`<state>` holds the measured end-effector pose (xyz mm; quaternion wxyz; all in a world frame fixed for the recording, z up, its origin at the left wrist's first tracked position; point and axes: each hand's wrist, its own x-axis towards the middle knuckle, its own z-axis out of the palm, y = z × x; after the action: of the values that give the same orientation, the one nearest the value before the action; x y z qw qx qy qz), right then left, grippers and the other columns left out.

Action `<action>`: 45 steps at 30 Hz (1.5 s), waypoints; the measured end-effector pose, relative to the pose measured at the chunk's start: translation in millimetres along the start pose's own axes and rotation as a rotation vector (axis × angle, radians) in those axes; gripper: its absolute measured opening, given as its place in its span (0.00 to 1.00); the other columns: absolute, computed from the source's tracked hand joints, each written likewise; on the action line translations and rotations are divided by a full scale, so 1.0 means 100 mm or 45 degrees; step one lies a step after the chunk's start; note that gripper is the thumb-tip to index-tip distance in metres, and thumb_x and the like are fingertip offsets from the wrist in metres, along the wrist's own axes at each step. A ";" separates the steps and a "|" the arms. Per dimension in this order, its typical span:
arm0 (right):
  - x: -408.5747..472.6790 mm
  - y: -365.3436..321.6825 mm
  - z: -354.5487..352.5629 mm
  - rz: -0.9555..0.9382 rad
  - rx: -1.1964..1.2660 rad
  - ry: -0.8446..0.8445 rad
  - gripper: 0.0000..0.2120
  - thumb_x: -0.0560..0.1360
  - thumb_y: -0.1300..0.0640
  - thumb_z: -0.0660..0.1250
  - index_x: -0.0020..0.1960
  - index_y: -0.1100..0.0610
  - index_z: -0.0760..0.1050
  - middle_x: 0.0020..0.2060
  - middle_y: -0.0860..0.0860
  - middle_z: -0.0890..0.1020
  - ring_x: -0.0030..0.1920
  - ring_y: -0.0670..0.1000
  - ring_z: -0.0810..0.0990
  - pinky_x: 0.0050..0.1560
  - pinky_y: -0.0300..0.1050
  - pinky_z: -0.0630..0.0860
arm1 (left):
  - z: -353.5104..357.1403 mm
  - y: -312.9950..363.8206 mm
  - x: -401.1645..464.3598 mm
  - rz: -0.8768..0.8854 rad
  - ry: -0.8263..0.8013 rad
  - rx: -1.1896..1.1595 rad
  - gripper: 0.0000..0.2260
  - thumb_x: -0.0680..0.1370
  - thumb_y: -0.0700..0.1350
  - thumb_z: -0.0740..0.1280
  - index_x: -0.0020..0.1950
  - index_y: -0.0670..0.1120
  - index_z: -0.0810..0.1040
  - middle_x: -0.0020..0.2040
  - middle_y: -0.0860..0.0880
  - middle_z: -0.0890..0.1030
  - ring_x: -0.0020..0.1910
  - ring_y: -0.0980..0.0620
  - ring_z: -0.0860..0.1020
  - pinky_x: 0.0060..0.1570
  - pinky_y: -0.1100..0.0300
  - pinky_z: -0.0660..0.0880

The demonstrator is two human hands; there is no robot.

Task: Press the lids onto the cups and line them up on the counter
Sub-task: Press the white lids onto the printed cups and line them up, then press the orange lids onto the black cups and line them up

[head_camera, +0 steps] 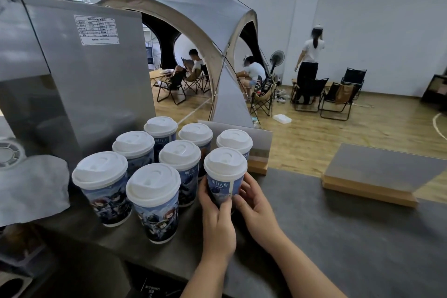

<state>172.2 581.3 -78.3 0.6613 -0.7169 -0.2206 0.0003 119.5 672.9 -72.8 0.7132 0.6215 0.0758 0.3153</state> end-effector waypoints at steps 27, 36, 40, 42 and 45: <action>-0.15 -0.12 0.02 -0.010 -0.002 0.003 0.25 0.78 0.56 0.60 0.74 0.46 0.63 0.65 0.48 0.77 0.68 0.46 0.73 0.71 0.52 0.69 | -0.03 0.06 -0.03 -0.015 0.116 0.001 0.31 0.73 0.44 0.58 0.77 0.46 0.60 0.75 0.47 0.68 0.74 0.54 0.66 0.74 0.49 0.63; -0.19 -0.18 0.00 0.016 0.042 -0.017 0.25 0.78 0.55 0.59 0.74 0.45 0.61 0.66 0.48 0.75 0.69 0.43 0.71 0.72 0.51 0.68 | 0.00 0.13 -0.08 0.009 0.124 0.069 0.30 0.73 0.46 0.58 0.76 0.48 0.61 0.74 0.48 0.68 0.73 0.55 0.67 0.72 0.57 0.63; -0.25 -0.24 -0.04 0.039 0.106 0.043 0.24 0.80 0.56 0.60 0.74 0.43 0.60 0.68 0.48 0.73 0.70 0.44 0.70 0.72 0.53 0.67 | -0.03 0.18 -0.19 -0.056 0.290 0.009 0.30 0.73 0.47 0.56 0.77 0.45 0.61 0.74 0.47 0.68 0.71 0.57 0.67 0.67 0.66 0.62; -0.28 -0.27 -0.10 0.087 0.154 0.099 0.23 0.82 0.58 0.59 0.73 0.41 0.59 0.67 0.48 0.73 0.69 0.44 0.71 0.70 0.55 0.69 | -0.02 0.19 -0.36 -0.062 0.346 -0.033 0.30 0.74 0.47 0.55 0.77 0.44 0.62 0.74 0.49 0.67 0.69 0.61 0.67 0.63 0.73 0.62; -0.36 -0.36 -0.29 0.153 0.273 0.207 0.20 0.83 0.56 0.57 0.70 0.38 0.61 0.65 0.47 0.74 0.65 0.46 0.74 0.64 0.50 0.74 | 0.13 0.26 -0.63 -0.016 0.347 -0.123 0.25 0.77 0.45 0.55 0.75 0.43 0.65 0.71 0.50 0.70 0.68 0.62 0.68 0.60 0.79 0.64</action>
<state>136.4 543.4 -51.3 0.7487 -0.6516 -0.1216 0.0053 67.2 628.7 -64.0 0.7275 0.5372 0.1606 0.3955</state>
